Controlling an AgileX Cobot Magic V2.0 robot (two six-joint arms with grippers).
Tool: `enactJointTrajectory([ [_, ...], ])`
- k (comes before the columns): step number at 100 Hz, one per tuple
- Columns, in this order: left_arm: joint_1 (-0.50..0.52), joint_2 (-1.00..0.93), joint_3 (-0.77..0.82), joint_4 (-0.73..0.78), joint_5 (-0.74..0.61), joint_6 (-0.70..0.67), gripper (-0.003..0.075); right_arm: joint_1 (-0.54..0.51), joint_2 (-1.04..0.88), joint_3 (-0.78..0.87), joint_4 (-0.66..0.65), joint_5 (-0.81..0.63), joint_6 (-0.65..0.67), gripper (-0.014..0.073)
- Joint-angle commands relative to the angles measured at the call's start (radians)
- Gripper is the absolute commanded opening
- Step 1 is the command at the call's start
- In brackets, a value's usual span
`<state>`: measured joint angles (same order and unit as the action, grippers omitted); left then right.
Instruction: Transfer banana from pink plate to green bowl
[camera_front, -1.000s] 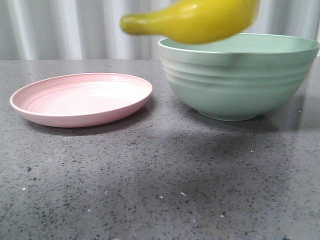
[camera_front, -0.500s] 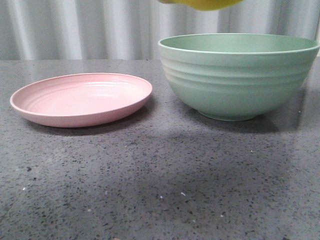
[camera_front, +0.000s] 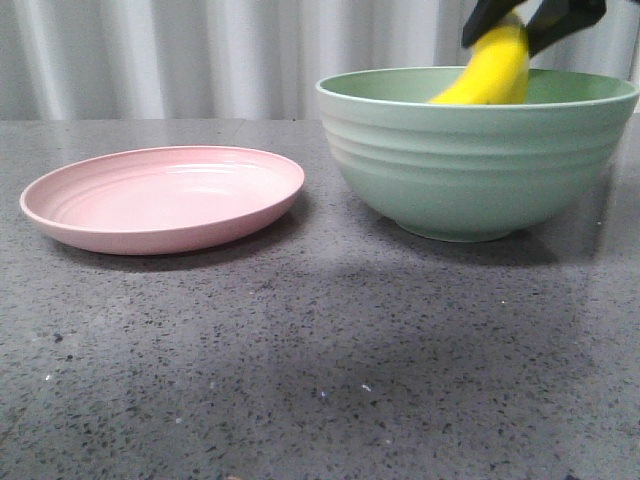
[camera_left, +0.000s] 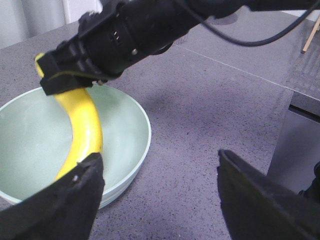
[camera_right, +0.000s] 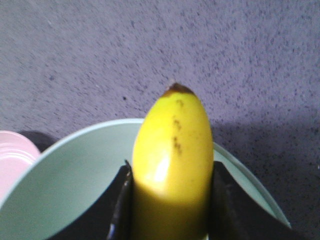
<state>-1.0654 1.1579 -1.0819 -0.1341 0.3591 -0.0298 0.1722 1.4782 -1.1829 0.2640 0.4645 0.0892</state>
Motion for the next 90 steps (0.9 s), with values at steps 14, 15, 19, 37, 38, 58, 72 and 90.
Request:
enactJointTrajectory([
  [14,-0.006,-0.025,-0.035,-0.004,-0.078,0.0,0.0438,0.001,0.009,-0.031,-0.008,-0.037,-0.006,0.0008],
  [15,-0.006,-0.025,-0.035,-0.004,-0.078,0.0,0.0438,0.001,0.009,-0.031,-0.008,-0.037,-0.006,0.0012],
  [19,-0.006,-0.025,-0.035,-0.004,-0.078,0.0,0.0438,0.001,0.009,-0.031,-0.01,-0.037,-0.006,0.0026],
  [37,-0.006,-0.025,-0.035,-0.004,-0.08,0.0,0.0438,0.001,0.009,-0.031,-0.01,-0.036,-0.015,0.0174],
  [38,-0.006,-0.025,-0.035,-0.004,-0.08,0.0,0.0438,0.001,0.009,-0.031,-0.01,-0.036,-0.015,0.0186],
  [58,-0.006,-0.025,-0.035,-0.004,-0.08,0.0,0.0438,0.001,0.007,-0.031,-0.01,-0.036,-0.015,0.0265],
  [72,-0.006,-0.025,-0.035,-0.004,-0.08,0.0,0.0438,0.001,-0.011,-0.031,-0.01,-0.036,-0.015,0.0265],
  [90,-0.006,-0.025,-0.035,-0.004,-0.08,0.0,0.0438,0.001,-0.058,-0.033,-0.01,-0.036,-0.015,0.0271],
])
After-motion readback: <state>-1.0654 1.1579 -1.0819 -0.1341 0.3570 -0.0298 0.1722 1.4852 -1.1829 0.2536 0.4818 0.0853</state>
